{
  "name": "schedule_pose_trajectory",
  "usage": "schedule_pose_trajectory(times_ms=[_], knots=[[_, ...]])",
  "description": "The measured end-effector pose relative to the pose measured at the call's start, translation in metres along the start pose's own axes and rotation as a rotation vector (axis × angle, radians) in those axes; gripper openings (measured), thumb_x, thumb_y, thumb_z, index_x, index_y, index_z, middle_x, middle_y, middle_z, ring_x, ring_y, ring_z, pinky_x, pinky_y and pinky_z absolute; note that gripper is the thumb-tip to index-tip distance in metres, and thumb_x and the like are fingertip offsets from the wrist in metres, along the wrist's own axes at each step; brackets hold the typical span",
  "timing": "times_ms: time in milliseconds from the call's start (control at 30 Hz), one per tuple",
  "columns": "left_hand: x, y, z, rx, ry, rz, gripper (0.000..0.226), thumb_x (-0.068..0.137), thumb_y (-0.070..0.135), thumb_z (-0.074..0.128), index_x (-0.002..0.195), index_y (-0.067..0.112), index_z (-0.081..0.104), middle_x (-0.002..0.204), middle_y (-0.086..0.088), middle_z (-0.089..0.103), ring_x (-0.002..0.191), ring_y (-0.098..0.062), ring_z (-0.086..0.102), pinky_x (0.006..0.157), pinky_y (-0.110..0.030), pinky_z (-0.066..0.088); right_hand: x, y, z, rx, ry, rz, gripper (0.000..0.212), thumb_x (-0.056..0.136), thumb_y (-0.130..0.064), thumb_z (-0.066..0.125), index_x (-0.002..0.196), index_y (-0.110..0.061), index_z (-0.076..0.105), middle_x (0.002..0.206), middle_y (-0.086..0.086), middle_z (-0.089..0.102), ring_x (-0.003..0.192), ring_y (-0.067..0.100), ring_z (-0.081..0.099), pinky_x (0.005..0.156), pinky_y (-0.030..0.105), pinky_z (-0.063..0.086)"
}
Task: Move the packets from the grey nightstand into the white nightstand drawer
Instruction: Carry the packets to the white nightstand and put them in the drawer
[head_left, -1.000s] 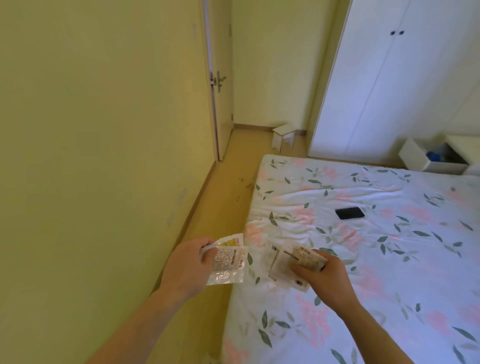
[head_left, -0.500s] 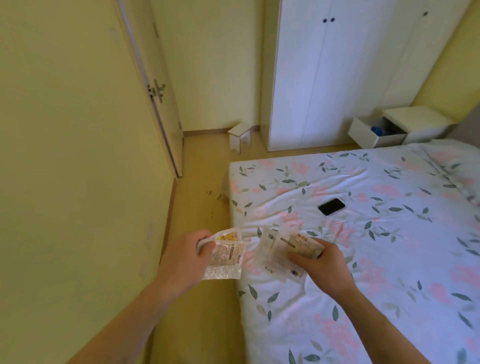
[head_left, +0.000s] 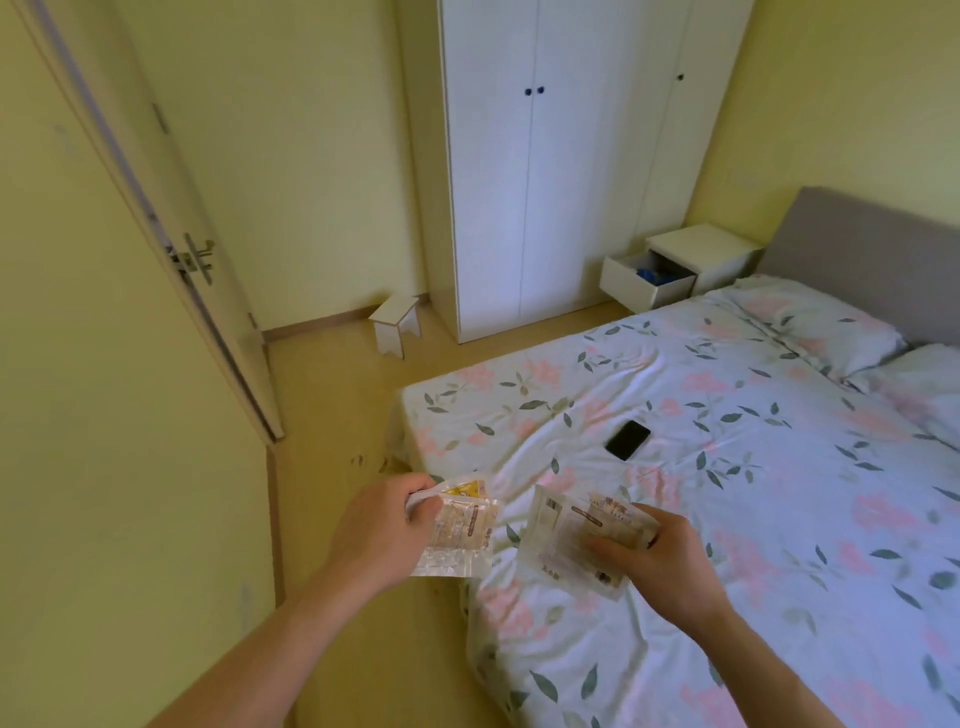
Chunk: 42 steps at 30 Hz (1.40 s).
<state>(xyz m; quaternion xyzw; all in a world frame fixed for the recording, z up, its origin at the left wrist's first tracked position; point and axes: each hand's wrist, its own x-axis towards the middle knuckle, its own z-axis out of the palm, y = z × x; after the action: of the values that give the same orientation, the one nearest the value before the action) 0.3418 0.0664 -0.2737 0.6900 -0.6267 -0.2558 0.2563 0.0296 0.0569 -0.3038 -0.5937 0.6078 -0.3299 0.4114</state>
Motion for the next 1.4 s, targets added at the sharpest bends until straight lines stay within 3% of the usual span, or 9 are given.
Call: schedule_pose_trajectory(times_ms=[200,300,533,700,867,967,1100,1233,1400], knots=[[0.111,-0.001,-0.004,-0.003,-0.078,0.11,0.017,0.1,0.031,0.058,0.088,0.034,0.068,0.068,0.006,0.067,0.046,-0.008,0.052,0.047,-0.028,0.039,0.059,-0.004,-0.003,0.041,0.12,0.044,0.015,0.083,-0.017,0.083,0.088,-0.03,0.078,0.077,-0.01,0.078,0.068,0.005,0.073,0.056,0.019,0.055],[0.17,-0.005,-0.005,0.0,-0.095,0.126,0.016,0.101,0.031,0.058,0.088,0.033,0.068,0.069,0.006,0.068,0.05,-0.015,0.059,0.049,-0.031,0.042,0.109,-0.003,-0.001,0.065,0.167,0.077,0.016,0.082,-0.017,0.084,0.089,-0.03,0.078,0.079,-0.009,0.078,0.071,0.005,0.074,0.062,0.024,0.058],[0.297,-0.017,-0.041,-0.025,-0.062,0.078,0.01,0.102,0.032,0.057,0.098,0.033,0.066,0.069,0.007,0.069,0.04,-0.004,0.047,0.043,-0.023,0.037,0.249,-0.039,0.019,0.032,0.146,0.077,0.013,0.082,-0.029,0.085,0.093,-0.031,0.079,0.079,-0.009,0.078,0.071,0.012,0.075,0.066,0.035,0.062],[0.369,-0.041,-0.067,-0.068,-0.021,0.05,0.009,0.102,0.031,0.058,0.105,0.029,0.066,0.062,0.009,0.061,0.037,-0.003,0.045,0.04,-0.014,0.031,0.338,-0.082,0.043,0.039,0.115,0.024,0.009,0.083,-0.017,0.083,0.089,-0.021,0.078,0.076,-0.007,0.077,0.068,0.009,0.073,0.054,0.02,0.054],[0.45,-0.085,-0.1,-0.112,-0.024,0.007,0.017,0.101,0.032,0.06,0.087,0.03,0.07,0.066,0.004,0.068,0.044,-0.008,0.049,0.045,-0.025,0.036,0.409,-0.11,0.082,0.041,0.088,0.03,0.015,0.083,-0.016,0.083,0.093,-0.026,0.077,0.082,-0.013,0.078,0.074,0.003,0.073,0.06,0.015,0.052],[0.502,-0.115,-0.127,-0.126,-0.005,-0.014,0.016,0.099,0.032,0.061,0.088,0.032,0.072,0.075,0.006,0.073,0.062,-0.016,0.067,0.052,-0.03,0.046,0.452,-0.125,0.113,0.037,0.111,0.041,0.019,0.083,-0.017,0.083,0.095,-0.029,0.077,0.085,-0.013,0.078,0.078,0.003,0.074,0.063,0.018,0.055],[0.571,-0.158,-0.167,-0.118,-0.016,0.012,0.019,0.099,0.03,0.061,0.085,0.03,0.073,0.076,0.012,0.073,0.067,-0.01,0.069,0.053,-0.029,0.049,0.51,-0.146,0.163,-0.015,0.146,0.081,0.018,0.081,-0.023,0.084,0.097,-0.031,0.078,0.085,-0.014,0.078,0.077,0.004,0.074,0.069,0.028,0.061],[0.638,-0.188,-0.203,-0.098,-0.077,0.029,0.021,0.098,0.032,0.059,0.083,0.027,0.074,0.077,0.005,0.074,0.07,-0.016,0.07,0.058,-0.042,0.054,0.555,-0.174,0.212,-0.011,0.202,0.127,0.018,0.082,-0.023,0.084,0.098,-0.029,0.077,0.083,-0.014,0.078,0.074,0.001,0.073,0.066,0.023,0.06],[0.716,-0.195,-0.217,-0.09,-0.165,0.112,0.022,0.099,0.029,0.059,0.084,0.022,0.074,0.08,0.002,0.073,0.078,-0.018,0.069,0.069,-0.044,0.056,0.601,-0.197,0.246,0.009,0.261,0.186,0.017,0.082,-0.026,0.085,0.096,-0.03,0.077,0.083,-0.015,0.078,0.074,0.001,0.073,0.066,0.022,0.06]])
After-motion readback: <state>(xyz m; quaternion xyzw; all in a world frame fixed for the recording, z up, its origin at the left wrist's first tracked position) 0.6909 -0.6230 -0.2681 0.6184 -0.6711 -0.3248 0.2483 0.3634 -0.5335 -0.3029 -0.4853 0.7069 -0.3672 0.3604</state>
